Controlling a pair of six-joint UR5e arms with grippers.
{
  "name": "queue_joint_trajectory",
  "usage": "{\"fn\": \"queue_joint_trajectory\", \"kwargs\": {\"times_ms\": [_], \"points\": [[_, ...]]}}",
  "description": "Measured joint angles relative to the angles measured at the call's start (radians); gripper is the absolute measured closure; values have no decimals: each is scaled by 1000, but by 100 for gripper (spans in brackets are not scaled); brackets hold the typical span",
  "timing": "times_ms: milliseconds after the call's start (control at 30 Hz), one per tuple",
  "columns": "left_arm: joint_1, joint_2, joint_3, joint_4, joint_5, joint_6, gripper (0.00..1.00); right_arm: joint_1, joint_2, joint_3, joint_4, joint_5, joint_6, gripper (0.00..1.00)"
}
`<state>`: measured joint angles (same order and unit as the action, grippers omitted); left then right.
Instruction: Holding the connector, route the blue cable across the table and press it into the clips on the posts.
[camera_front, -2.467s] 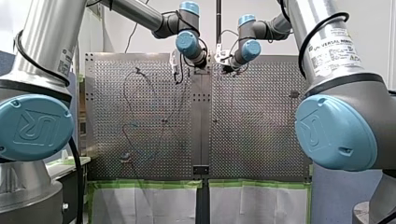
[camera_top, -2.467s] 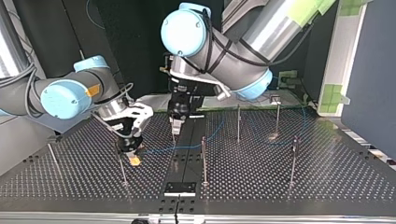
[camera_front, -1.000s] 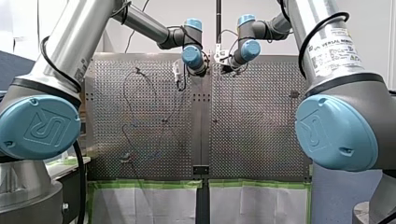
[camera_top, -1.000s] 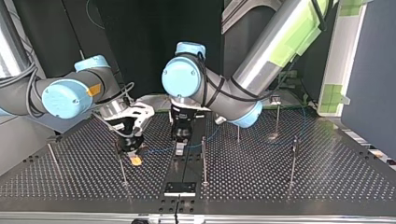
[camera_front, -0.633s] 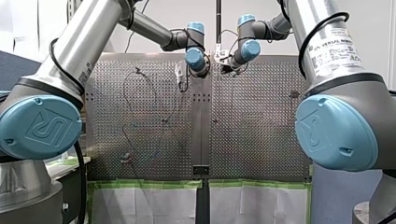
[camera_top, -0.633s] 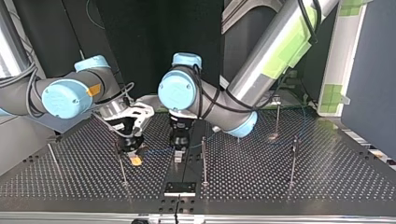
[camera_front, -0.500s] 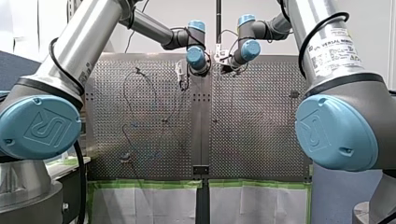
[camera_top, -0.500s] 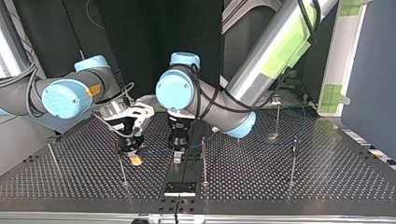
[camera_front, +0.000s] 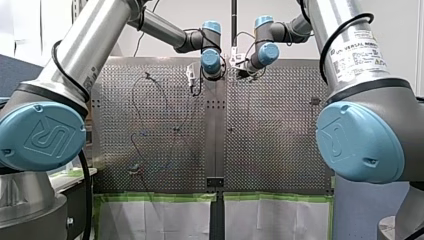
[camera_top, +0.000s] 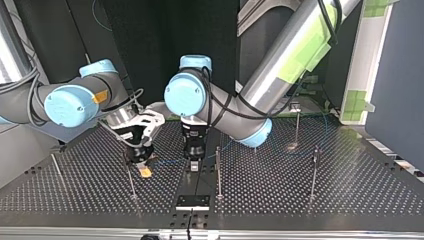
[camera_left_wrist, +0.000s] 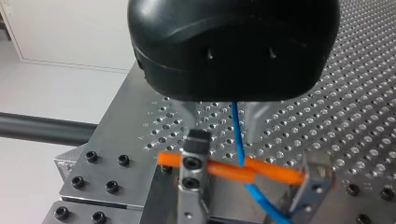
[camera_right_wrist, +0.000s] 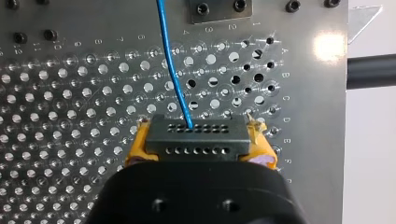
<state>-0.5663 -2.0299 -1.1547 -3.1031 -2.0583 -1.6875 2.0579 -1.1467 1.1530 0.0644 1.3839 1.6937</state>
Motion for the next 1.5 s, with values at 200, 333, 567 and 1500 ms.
{"fn": "queue_joint_trajectory", "kwargs": {"times_ms": [200, 333, 567, 1500], "points": [[0, 0, -2, -19, -4, -2, 100, 0, 1, 0, 0, 0, 0, 100], [-4, 0, -18, -28, -7, -8, 100, 2, 1, 1, 1, 0, 0, 100], [-18, 2, -66, -15, -35, -25, 100, 4, 1, 20, 1, 0, 0, 100], [-60, 2, -319, 225, -61, -76, 100, -5, 2, 245, -70, 20, -20, 100]]}}
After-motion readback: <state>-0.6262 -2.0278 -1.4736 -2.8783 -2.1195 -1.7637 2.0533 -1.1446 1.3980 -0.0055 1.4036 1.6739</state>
